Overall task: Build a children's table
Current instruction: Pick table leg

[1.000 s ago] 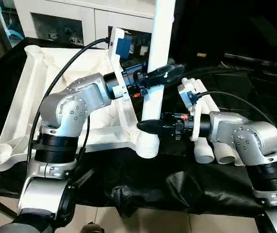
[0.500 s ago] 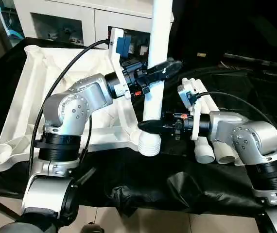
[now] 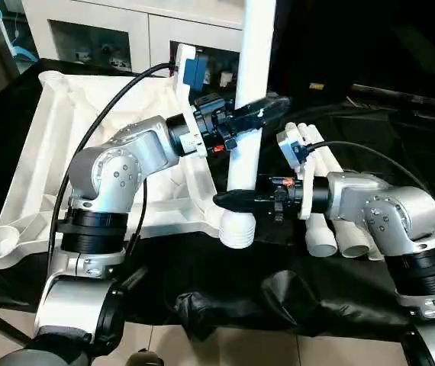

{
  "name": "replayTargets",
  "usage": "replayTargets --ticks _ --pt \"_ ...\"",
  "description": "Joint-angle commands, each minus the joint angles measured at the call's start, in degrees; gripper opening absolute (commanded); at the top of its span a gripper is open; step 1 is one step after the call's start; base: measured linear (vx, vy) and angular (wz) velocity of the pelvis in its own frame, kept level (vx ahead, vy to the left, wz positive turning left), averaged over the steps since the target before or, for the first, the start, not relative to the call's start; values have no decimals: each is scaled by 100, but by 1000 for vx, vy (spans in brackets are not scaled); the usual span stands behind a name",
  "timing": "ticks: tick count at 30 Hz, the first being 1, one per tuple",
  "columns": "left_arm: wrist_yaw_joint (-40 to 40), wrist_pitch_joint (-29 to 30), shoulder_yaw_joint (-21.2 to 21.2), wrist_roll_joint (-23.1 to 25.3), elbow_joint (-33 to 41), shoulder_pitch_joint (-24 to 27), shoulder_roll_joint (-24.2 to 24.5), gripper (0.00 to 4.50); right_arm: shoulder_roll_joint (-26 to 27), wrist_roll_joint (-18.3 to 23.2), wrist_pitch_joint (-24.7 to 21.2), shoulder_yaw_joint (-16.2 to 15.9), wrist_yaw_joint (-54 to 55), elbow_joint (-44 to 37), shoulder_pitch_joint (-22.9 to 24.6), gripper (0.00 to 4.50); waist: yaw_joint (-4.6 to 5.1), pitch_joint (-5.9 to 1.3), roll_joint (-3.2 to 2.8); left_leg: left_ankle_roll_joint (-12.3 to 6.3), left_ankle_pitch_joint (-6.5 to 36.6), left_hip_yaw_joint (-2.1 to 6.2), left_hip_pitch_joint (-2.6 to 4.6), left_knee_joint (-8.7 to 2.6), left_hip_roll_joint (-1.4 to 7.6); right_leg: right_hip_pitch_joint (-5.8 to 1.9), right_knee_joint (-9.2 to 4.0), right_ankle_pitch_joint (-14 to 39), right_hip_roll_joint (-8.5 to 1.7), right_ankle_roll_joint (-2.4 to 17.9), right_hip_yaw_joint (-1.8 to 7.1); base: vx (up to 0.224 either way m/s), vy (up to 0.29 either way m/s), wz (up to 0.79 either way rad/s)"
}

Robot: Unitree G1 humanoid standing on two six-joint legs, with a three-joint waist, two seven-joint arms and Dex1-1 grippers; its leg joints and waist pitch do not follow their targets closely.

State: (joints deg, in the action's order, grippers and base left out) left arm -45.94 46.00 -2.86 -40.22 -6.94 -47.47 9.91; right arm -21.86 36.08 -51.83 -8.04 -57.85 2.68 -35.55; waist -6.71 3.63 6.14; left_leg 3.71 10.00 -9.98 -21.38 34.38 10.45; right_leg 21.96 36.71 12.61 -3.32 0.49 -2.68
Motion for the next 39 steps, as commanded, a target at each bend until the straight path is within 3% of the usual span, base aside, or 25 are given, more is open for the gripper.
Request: replayTargets --ticks 1,3,5,14,20,21,25,26,28,31,33,36,37,38,39 --pt "-49 29 107 -27 161 -78 -7 180 -82 -39 -36 -25 -55 -1 -72 301 -26 -409 -36 87 341 70 92 -355 267 -303 -379 71 -485 1174 261 0 0 0" --pt "-54 32 105 -27 154 -82 2 180 -94 -71 -25 -58 -61 -3 -65 301 -23 -408 -31 93 352 66 93 -354 265 -298 -380 64 -479 1170 261 0 0 0" --pt "-47 29 102 -25 149 -88 2 180 -104 -87 -23 -102 -79 -20 -27 266 -25 -409 -35 89 324 68 89 -354 264 -302 -376 25 -480 1178 262 0 0 0" --pt "-42 2 102 -15 92 -118 19 180 -105 -70 -35 -124 -99 5 -43 195 -28 -411 -37 90 326 68 94 -352 264 -301 -373 18 -479 1173 262 0 0 0" --pt "38 -94 107 91 48 -154 19 180 -118 -71 -33 -122 -106 6 -24 191 -27 -410 -37 101 359 69 90 -354 265 -305 -378 50 -481 1178 262 0 0 0" --pt "133 -87 108 147 13 -173 17 236 -119 -69 -30 -117 -105 9 -20 191 -28 -410 -34 104 358 70 89 -354 264 -307 -378 56 -479 1172 261 0 0 0" --pt "162 -85 -26 22 -54 -188 -64 257 -75 -78 77 -59 -71 41 -4 191 -28 -413 -45 86 323 72 90 -352 264 -305 -369 -23 -477 1182 261 0 0 0" --pt "186 -198 -41 61 -67 -179 -91 286 -50 -76 126 -21 -53 63 2 190 -28 -414 -42 84 322 70 89 -349 263 -307 -372 -35 -480 1189 262 0 0 0" --pt "116 -499 20 206 -42 -117 -94 295 14 -75 244 69 4 105 12 190 -35 -413 -71 81 337 75 88 -353 267 -305 -381 -62 -488 1200 265 0 0 0" --pt "337 -779 -260 151 -196 -154 -262 295 99 -88 397 199 110 193 -14 190 -33 -423 -106 126 400 83 95 -354 269 -313 -365 -160 -484 1241 257 0 0 0" --pt "479 -1191 -598 79 -393 -218 -376 294 180 -127 590 297 202 284 -49 190 -29 -419 -84 122 446 77 88 -353 260 -317 -385 -147 -485 1269 258 0 0 0" --pt "577 -1462 -973 -121 -526 -291 -458 294 259 -182 834 393 283 417 -97 189 -36 -432 -123 172 521 90 96 -355 259 -319 -371 -187 -480 1287 251 0 0 0" --pt "548 -1496 -1120 -238 -545 -311 -430 294 315 -218 987 452 360 482 -113 189 -42 -432 -187 194 539 100 98 -358 258 -317 -354 -243 -479 1308 248 0 0 0" --pt "424 -1490 -1296 -373 -569 -305 -275 294 437 -343 1311 548 555 637 -139 189 -31 -431 -207 207 571 97 97 -358 257 -309 -363 -284 -475 1313 251 0 0 0" --pt "359 -1497 -1316 -368 -582 -290 -191 294 473 -407 1429 574 648 689 -142 189 -5 -433 -185 242 605 96 90 -360 246 -310 -355 -305 -474 1315 248 0 0 0"
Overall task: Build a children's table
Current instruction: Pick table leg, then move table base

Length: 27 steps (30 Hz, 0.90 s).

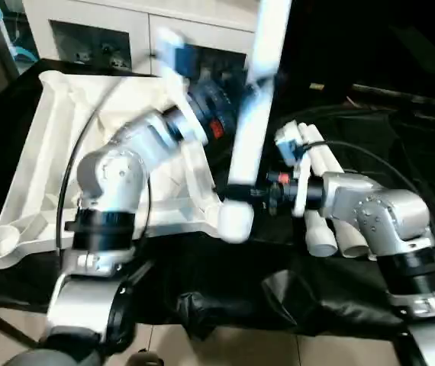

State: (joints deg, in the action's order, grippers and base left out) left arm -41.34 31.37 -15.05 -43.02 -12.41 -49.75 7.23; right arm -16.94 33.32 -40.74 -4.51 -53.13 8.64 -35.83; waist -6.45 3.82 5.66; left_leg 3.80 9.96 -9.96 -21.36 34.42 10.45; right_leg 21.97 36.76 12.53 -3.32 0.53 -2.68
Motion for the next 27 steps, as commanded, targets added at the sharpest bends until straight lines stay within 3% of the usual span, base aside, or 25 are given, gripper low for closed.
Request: replayTargets --ticks 1,2,3,4,5,6,8,9,10,11,12,16,19,21,22,23,24,26,27 --pt "-109 -35 -99 -87 -36 -61 88 294 -14 -139 336 225 188 100 -115 189 -17 -453 -154 240 630 90 97 -365 239 -309 -360 -275 -457 1311 244 0 0 0" --pt "-158 -72 -95 -53 -66 -51 133 294 4 -186 425 235 237 158 -121 189 -21 -452 -208 238 624 88 117 -362 244 -304 -366 -316 -455 1330 247 0 0 0" --pt "-311 -287 135 343 -159 21 371 294 31 -317 542 281 488 258 -121 189 -13 -449 -195 230 601 92 105 -364 246 -319 -350 -371 -450 1346 249 0 0 0" --pt "-526 -550 432 774 -243 120 615 294 44 -478 622 317 791 389 -131 189 -25 -439 -239 204 557 104 123 -381 252 -285 -386 -286 -450 1253 249 0 0 0" --pt "-891 -985 982 1460 -367 319 1009 294 35 -707 656 335 1204 627 -149 189 -2 -443 -226 229 568 93 125 -382 245 -289 -364 -239 -434 1204 251 0 0 0" --pt "-996 -1118 1135 1641 -388 382 1112 294 31 -753 664 341 1288 676 -147 189 -6 -425 -244 261 583 105 143 -406 254 -272 -394 1 -443 1067 256 0 0 0" --pt "-1499 -1359 1694 2082 -382 656 1482 294 34 -841 740 373 1423 770 -103 189 -5 -434 -242 354 626 87 153 -410 269 -275 -370 72 -462 1042 269 0 0 0" --pt "-1689 -1429 1913 2229 -376 779 1633 294 48 -875 788 384 1450 790 -76 189 -4 -445 -207 353 540 77 134 -408 268 -284 -347 -56 -462 1057 268 0 0 0" --pt "-1717 -1445 1949 2255 -375 800 1655 294 51 -881 792 388 1464 794 -73 189 -7 -451 -238 342 483 78 134 -410 266 -279 -328 -196 -460 1072 265 0 0 0" --pt "-2076 -1664 2438 2634 -411 1094 1962 294 96 -998 841 427 1695 867 -44 189 -11 -451 -195 311 450 76 130 -409 267 -276 -334 -240 -469 1087 264 0 0 0" --pt "-2173 -1737 2587 2764 -441 1187 2053 294 108 -1048 853 432 1785 895 -38 189 -1 -438 -198 283 467 74 118 -423 267 -269 -325 -163 -470 1076 265 0 0 0" --pt "-2493 -1919 2921 2964 -546 1454 2213 294 147 -1137 911 406 1924 940 -15 189 9 -426 -211 314 602 62 125 -431 262 -259 -355 36 -488 1095 274 0 0 0" --pt "-2573 -2541 3234 3539 -1090 1538 2304 294 170 -1331 1325 386 2022 1061 53 189 -4 -420 -252 368 822 71 133 -441 274 -245 -372 216 -504 1114 276 0 0 0" --pt "-2530 -2874 3323 3794 -1512 1439 2350 294 163 -1492 1716 361 2056 1093 128 189 0 -419 -314 407 946 80 149 -448 269 -222 -384 260 -497 1061 283 0 0 0" --pt "-2529 -2885 3326 3801 -1532 1432 2353 294 162 -1502 1743 357 2055 1091 134 189 2 -422 -281 428 984 75 149 -444 266 -231 -384 251 -495 1046 285 0 0 0" --pt "-2576 -2981 3356 3855 -1770 1341 2409 294 136 -1595 2084 302 1942 1034 235 189 -9 -432 -312 433 968 82 151 -443 267 -239 -368 192 -502 1064 284 0 0 0" --pt "-2618 -2999 3367 3862 -1840 1312 2435 294 125 -1613 2199 279 1865 998 281 189 -5 -428 -296 426 961 78 144 -441 267 -232 -358 87 -495 1089 283 0 0 0" --pt "-2655 -3028 3386 3920 -2020 1261 2488 294 105 -1564 2115 285 1796 915 354 189 -15 -431 -330 372 979 88 150 -444 266 -239 -347 -5 -491 1202 274 0 0 0" --pt "-2666 -3037 3398 3953 -2104 1244 2511 276 101 -1490 1992 308 1755 879 379 189 -6 -431 -318 362 992 86 149 -446 271 -239 -346 -35 -490 1230 273 0 0 0"
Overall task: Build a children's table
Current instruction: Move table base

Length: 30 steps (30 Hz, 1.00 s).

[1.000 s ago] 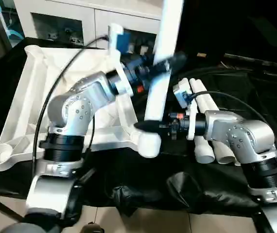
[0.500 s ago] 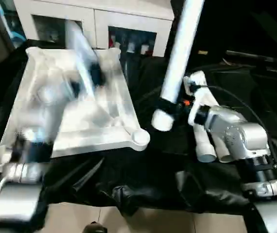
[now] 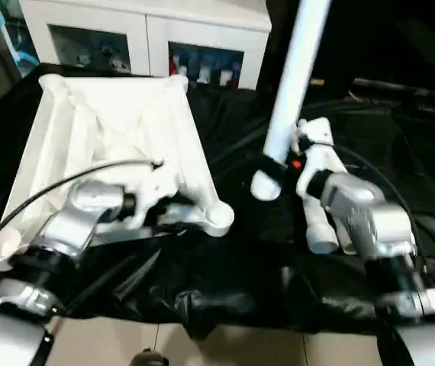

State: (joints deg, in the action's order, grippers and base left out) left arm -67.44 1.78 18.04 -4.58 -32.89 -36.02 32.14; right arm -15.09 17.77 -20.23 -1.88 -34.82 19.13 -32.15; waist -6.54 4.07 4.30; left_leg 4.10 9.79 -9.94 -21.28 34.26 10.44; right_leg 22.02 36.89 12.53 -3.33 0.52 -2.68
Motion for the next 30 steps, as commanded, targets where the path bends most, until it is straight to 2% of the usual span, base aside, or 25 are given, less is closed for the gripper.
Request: replayTargets --ticks 1,4,7,9,10,12,16,17,18,21,24,30 --pt "-70 -124 89 153 -153 -145 39 265 -84 137 -159 61 -127 -214 44 189 -4 -456 -220 312 1029 92 135 -424 270 -255 -352 -84 -498 1286 275 0 0 0" --pt "-92 -203 53 221 -382 -179 67 255 -60 234 -257 97 -173 -307 135 189 5 -452 -187 253 1061 88 130 -424 273 -265 -366 -8 -508 1315 280 0 0 0" --pt "-273 -211 -8 179 -526 -208 54 225 -37 269 -201 146 -220 -316 197 189 -5 -448 -224 272 1087 90 129 -427 283 -255 -376 132 -521 1333 283 0 0 0" --pt "-353 -200 -24 147 -571 -218 44 215 -36 250 -145 161 -242 -276 193 189 -4 -448 -221 282 1120 89 138 -430 286 -246 -373 115 -516 1358 280 0 0 0" --pt "-398 -214 -27 142 -605 -227 45 204 -35 251 -148 175 -253 -266 182 189 -1 -450 -248 288 1127 91 141 -429 282 -242 -370 87 -514 1380 277 0 0 0" --pt "-414 -270 -36 176 -714 -257 51 180 -34 258 -162 201 -249 -265 150 189 0 -447 -243 302 1186 93 141 -433 285 -246 -377 123 -518 1393 278 0 0 0" --pt "-422 -296 -83 231 -908 -332 56 170 -68 283 -202 201 -275 -274 133 189 -6 -449 -235 290 1178 91 143 -433 282 -250 -372 94 -519 1406 279 0 0 0" --pt "-434 -286 -98 236 -941 -340 63 139 -82 284 -213 197 -291 -282 142 189 -4 -448 -231 288 1154 91 140 -433 287 -250 -367 66 -520 1413 278 0 0 0" --pt "-446 -277 -107 238 -957 -343 68 133 -90 284 -221 196 -302 -289 148 189 -4 -448 -232 285 1154 89 140 -432 284 -249 -370 68 -518 1414 279 0 0 0" --pt "-487 -256 -164 222 -1014 -349 63 122 -111 290 -241 207 -322 -297 151 189 0 -439 -232 290 1220 89 143 -436 291 -245 -386 196 -531 1413 284 0 0 0" --pt "-564 -240 -149 232 -1058 -335 91 85 -117 287 -258 215 -338 -287 122 189 4 -437 -232 304 1280 93 149 -441 293 -242 -395 326 -531 1395 283 0 0 0" --pt "-559 -276 -193 248 -1184 -354 96 47 -119 304 -294 213 -394 -274 85 189 7 -428 -220 305 1340 93 152 -446 295 -231 -411 475 -537 1372 288 0 0 0"
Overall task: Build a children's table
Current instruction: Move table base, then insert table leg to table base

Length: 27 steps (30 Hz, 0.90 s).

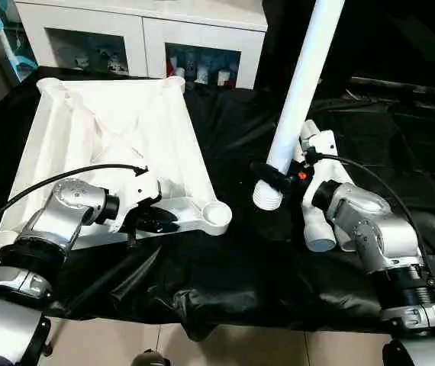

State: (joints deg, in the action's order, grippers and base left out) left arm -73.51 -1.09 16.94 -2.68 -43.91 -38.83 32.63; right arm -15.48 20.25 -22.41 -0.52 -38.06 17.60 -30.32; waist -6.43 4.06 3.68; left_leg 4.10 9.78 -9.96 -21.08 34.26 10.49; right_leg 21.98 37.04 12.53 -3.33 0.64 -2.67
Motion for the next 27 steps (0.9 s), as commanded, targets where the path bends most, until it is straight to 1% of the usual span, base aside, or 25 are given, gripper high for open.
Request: replayTargets --ticks 1,3,4,5,6,8,9,10,11,12,13,14,16,17,18,19,20,21,23,24,27 --pt "45 4 -92 56 -90 -71 50 47 -76 65 -84 74 -83 -125 -97 189 -3 -428 -152 299 1322 96 128 -448 292 -229 -426 463 -536 1360 286 0 0 0" --pt "52 -6 -212 -52 -48 -57 -13 23 -49 231 -279 91 -200 -206 -110 189 -1 -431 -150 273 1276 95 125 -445 292 -234 -416 373 -532 1379 287 0 0 0" --pt "50 4 -258 -101 -17 -50 -42 23 -38 303 -367 93 -257 -243 -114 189 -5 -436 -155 234 1247 92 131 -440 294 -238 -414 306 -535 1407 286 0 0 0" --pt "47 35 -292 -186 125 -3 -122 13 -42 399 -518 5 -446 -350 -101 189 -4 -440 -154 207 1205 92 124 -435 295 -245 -401 209 -527 1431 283 0 0 0" --pt "44 45 -299 -213 177 16 -146 10 -42 425 -565 -31 -509 -389 -93 189 -8 -443 -141 188 1174 91 126 -435 302 -247 -396 148 -529 1441 281 0 0 0" --pt "28 24 -237 -219 370 120 -220 2 -3 440 -649 -138 -597 -443 -114 189 -11 -443 -148 151 1088 93 113 -435 306 -247 -382 9 -533 1450 280 0 0 0" --pt "33 0 -205 -201 425 159 -251 0 29 420 -642 -156 -578 -414 -151 189 -7 -442 -128 149 1079 90 114 -438 310 -243 -385 27 -538 1451 278 0 0 0" --pt "35 -6 -171 -193 508 209 -295 0 67 398 -628 -169 -558 -359 -206 189 -10 -442 -134 149 1071 88 113 -432 302 -242 -386 50 -540 1452 278 0 0 0" --pt "30 8 -130 -194 641 277 -358 0 112 375 -612 -176 -546 -263 -294 189 -5 -438 -123 173 1090 84 115 -436 310 -233 -396 157 -550 1457 282 0 0 0" --pt "34 6 -113 -188 683 296 -381 0 120 372 -614 -183 -562 -234 -321 189 -5 -438 -123 173 1090 84 115 -436 310 -233 -396 157 -550 1457 282 0 0 0" --pt "40 8 -65 -172 797 346 -438 0 138 354 -611 -215 -614 -158 -388 189 -23 -430 -130 185 1149 74 139 -433 314 -211 -412 333 -553 1438 288 0 0 0" --pt "28 16 -50 -158 852 370 -475 0 139 324 -609 -242 -640 -119 -417 189 -41 -423 -108 183 1137 72 136 -434 315 -213 -415 399 -553 1419 290 0 0 0" --pt "44 34 -27 -124 930 398 -535 0 153 285 -615 -277 -676 -38 -449 189 -61 -418 -119 192 1128 67 134 -439 315 -204 -421 427 -547 1377 290 0 0 0" --pt "78 54 -5 -97 995 415 -576 0 170 232 -599 -318 -677 65 -474 189 -88 -429 -111 207 1113 70 137 -441 316 -208 -412 420 -547 1329 286 0 0 0" --pt "89 56 -1 -88 1005 418 -583 0 174 230 -606 -328 -684 79 -477 189 -89 -427 -110 211 1113 69 135 -444 314 -205 -412 415 -544 1320 285 0 0 0" --pt "114 57 10 -64 1017 419 -597 0 183 237 -637 -354 -712 102 -481 189 -102 -425 -88 206 1101 66 127 -442 308 -209 -416 445 -548 1296 288 0 0 0" --pt "140 69 15 -34 1035 424 -611 0 196 234 -674 -397 -738 118 -484 188 -107 -427 -93 204 1100 65 125 -440 305 -211 -421 466 -553 1288 290 0 0 0" --pt "164 71 17 -6 1034 424 -617 0 202 223 -716 -439 -752 124 -484 188 -112 -425 -74 192 1075 62 117 -439 300 -215 -428 489 -547 1253 290 0 0 0" --pt "291 2 12 93 988 411 -632 0 191 148 -765 -568 -802 130 -479 188 -116 -426 -85 180 1045 71 117 -442 307 -211 -427 508 -548 1201 289 0 0 0" --pt "325 -23 4 116 947 400 -636 0 186 127 -785 -613 -826 124 -472 188 -114 -423 -81 182 1051 71 116 -446 307 -209 -429 525 -543 1191 288 0 0 0" --pt "367 -15 -24 147 889 390 -632 0 194 143 -819 -647 -876 100 -455 188 -122 -419 -77 201 1136 73 121 -448 308 -201 -447 686 -557 1149 292 0 0 0"
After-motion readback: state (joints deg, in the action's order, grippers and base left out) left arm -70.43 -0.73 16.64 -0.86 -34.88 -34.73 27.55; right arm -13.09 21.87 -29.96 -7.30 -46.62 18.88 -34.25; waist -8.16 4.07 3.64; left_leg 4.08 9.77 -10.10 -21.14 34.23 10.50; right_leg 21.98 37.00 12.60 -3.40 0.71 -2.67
